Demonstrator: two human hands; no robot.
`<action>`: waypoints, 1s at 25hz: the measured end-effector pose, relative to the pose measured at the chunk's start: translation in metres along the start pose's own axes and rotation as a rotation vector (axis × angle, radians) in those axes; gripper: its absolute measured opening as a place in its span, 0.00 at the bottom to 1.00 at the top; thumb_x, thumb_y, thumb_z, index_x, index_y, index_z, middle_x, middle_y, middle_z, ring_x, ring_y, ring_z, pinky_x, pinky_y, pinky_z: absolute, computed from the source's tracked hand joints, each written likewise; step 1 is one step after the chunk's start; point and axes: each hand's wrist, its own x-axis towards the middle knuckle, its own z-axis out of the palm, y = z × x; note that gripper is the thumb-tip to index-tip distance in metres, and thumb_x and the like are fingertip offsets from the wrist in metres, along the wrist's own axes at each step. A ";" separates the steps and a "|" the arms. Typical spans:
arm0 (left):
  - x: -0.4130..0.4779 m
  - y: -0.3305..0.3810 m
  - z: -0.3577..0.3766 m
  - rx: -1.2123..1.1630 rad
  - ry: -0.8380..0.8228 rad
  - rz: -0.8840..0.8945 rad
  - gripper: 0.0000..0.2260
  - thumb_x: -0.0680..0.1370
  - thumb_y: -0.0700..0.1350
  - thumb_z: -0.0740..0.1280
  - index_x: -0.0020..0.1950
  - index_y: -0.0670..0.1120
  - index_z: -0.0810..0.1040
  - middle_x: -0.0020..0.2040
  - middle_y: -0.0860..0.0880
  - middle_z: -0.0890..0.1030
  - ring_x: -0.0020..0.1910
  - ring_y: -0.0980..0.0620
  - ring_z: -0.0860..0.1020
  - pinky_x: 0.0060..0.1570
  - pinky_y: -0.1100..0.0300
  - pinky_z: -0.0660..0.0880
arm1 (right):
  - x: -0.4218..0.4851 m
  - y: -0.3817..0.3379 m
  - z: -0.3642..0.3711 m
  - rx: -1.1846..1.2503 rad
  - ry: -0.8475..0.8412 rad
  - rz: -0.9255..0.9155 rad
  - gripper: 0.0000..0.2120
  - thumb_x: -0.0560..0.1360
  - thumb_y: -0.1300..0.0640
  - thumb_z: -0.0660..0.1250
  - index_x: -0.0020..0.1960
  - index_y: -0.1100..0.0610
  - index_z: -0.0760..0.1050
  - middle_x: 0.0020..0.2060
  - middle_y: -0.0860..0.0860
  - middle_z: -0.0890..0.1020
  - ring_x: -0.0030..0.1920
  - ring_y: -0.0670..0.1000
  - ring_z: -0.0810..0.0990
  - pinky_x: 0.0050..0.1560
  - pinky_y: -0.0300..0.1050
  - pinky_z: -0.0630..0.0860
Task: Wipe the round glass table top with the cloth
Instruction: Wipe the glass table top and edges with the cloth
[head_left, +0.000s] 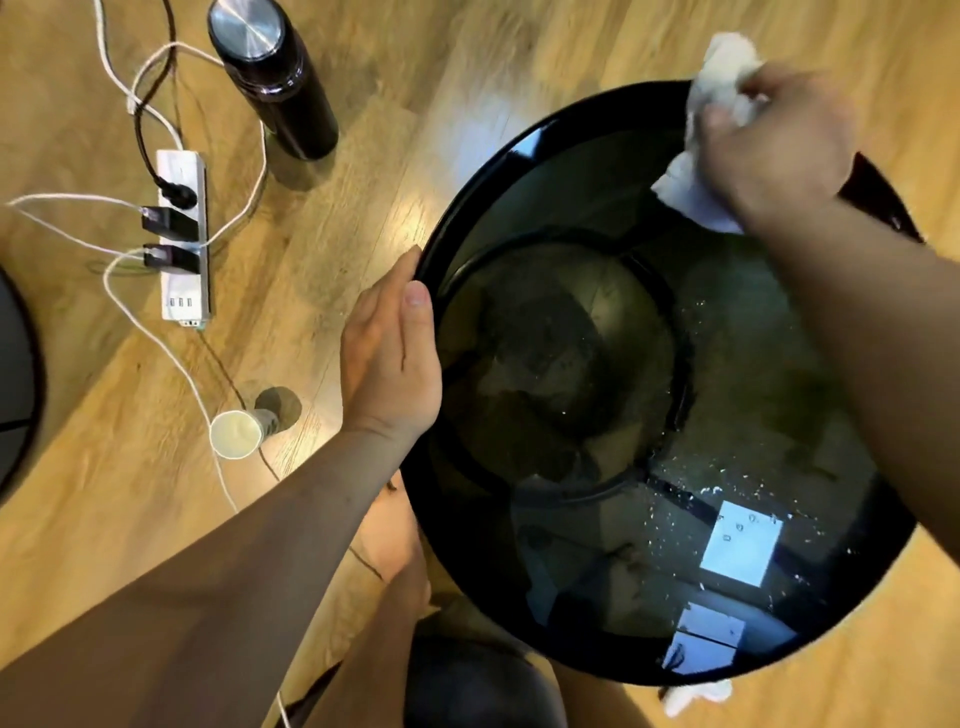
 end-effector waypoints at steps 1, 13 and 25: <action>0.000 0.001 0.000 0.000 0.000 0.008 0.23 0.83 0.49 0.48 0.75 0.43 0.67 0.74 0.45 0.71 0.74 0.51 0.67 0.74 0.61 0.58 | -0.013 -0.018 0.007 0.008 0.014 -0.047 0.25 0.74 0.40 0.58 0.66 0.48 0.76 0.62 0.54 0.80 0.62 0.60 0.77 0.62 0.51 0.72; 0.003 -0.002 0.003 -0.041 0.129 -0.004 0.20 0.83 0.50 0.50 0.64 0.41 0.75 0.53 0.45 0.81 0.52 0.52 0.77 0.54 0.62 0.72 | -0.128 -0.047 0.019 0.009 -0.173 -1.137 0.15 0.77 0.43 0.64 0.56 0.50 0.81 0.55 0.54 0.82 0.49 0.63 0.77 0.41 0.51 0.71; 0.018 0.009 -0.014 -0.170 0.117 -0.289 0.20 0.85 0.51 0.52 0.50 0.51 0.83 0.47 0.53 0.84 0.44 0.63 0.79 0.54 0.63 0.72 | -0.177 -0.054 0.011 0.185 -0.189 -0.686 0.14 0.71 0.48 0.68 0.53 0.54 0.82 0.52 0.59 0.82 0.46 0.64 0.78 0.48 0.55 0.74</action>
